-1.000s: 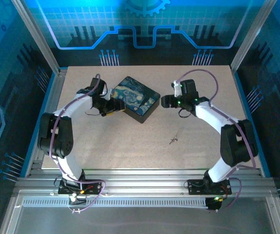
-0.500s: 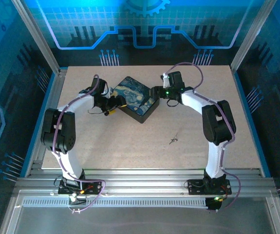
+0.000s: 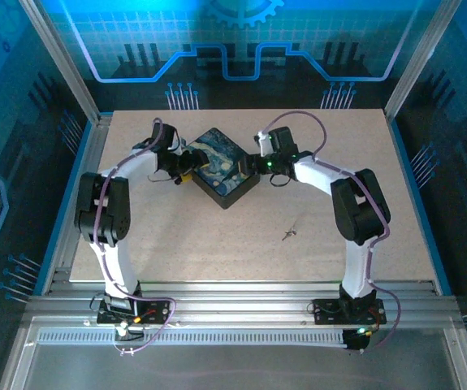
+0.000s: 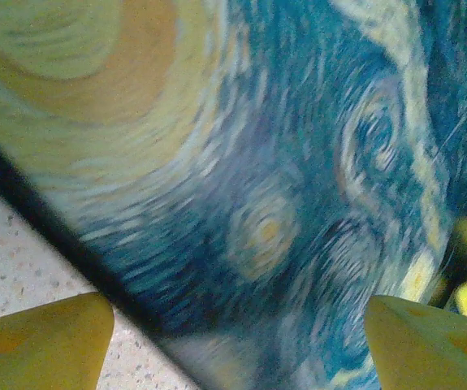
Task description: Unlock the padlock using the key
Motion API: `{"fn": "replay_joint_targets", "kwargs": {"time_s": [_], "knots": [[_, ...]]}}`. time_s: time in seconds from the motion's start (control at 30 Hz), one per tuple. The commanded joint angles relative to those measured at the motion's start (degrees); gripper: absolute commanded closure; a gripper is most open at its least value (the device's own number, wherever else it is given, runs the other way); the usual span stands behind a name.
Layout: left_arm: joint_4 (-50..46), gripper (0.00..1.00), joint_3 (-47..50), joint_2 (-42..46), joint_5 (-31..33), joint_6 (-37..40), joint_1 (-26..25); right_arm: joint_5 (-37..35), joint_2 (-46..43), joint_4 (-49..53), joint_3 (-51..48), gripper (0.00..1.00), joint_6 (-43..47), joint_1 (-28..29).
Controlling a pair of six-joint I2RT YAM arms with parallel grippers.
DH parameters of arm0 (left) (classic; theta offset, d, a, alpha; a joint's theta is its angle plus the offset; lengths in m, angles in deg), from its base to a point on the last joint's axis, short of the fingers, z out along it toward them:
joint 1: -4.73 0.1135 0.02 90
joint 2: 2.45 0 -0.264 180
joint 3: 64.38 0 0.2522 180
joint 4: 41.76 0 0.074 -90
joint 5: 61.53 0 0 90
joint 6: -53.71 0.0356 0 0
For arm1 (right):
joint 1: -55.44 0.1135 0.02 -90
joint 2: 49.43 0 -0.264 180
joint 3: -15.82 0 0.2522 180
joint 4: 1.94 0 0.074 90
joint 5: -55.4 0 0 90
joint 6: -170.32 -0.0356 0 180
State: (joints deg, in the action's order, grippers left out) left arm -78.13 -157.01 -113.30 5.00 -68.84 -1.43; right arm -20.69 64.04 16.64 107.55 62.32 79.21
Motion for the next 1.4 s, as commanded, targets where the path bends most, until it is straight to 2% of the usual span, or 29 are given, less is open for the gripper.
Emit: {"fn": "replay_joint_targets", "kwargs": {"time_s": [0.0,0.17,0.33,0.5,0.57,0.73,0.97,1.13,1.23,1.37], "knots": [[-0.7,0.18,-4.2,-2.3,0.5,-0.8,1.0,0.0,-4.5,1.9,-2.6,0.28,0.5,4.0],[-2.5,0.18,-8.9,-5.0,0.1,0.1,1.2,-2.0,-8.1,-1.1,-7.8,0.3,-3.9,10.1],[-1.8,0.18,-8.5,-4.6,0.4,-0.1,1.3,-3.6,-8.6,-0.8,-6.6,0.31,-6.3,15.8],[-2.3,0.17,-7.5,-2.5,1.3,0.3,2.5,2.7,-5.3,3.1,-0.6,0.3,-4.7,17.4],[-2.8,0.17,-6.9,-1.0,2.2,0.8,3.1,3.1,-4.7,7.0,2.3,0.29,-2.7,17.3],[-6.0,0.17,-5.6,3.3,6.8,2.9,3.9,7.0,-9.3,11.1,1.8,0.27,-1.0,14.0],[-7.9,0.16,-1.5,9.4,12.6,4.1,3.9,5.8,-19.1,17.2,-5.8,0.27,-0.8,6.2],[-9.2,0.16,2.1,14.1,15.1,4.2,3.5,2.1,-25.2,22.6,-11.3,0.28,-2.2,-0.2],[-12.0,0.17,4.1,17.9,19.7,4.2,1.2,0.2,-28.0,24.7,-15.5,0.33,-4.5,-4.7],[-16.3,0.2,6.0,22.3,23.5,1.2,-5.3,-3.6,-29.9,27.8,-19.9,0.4,-4.4,-7.4]]}}
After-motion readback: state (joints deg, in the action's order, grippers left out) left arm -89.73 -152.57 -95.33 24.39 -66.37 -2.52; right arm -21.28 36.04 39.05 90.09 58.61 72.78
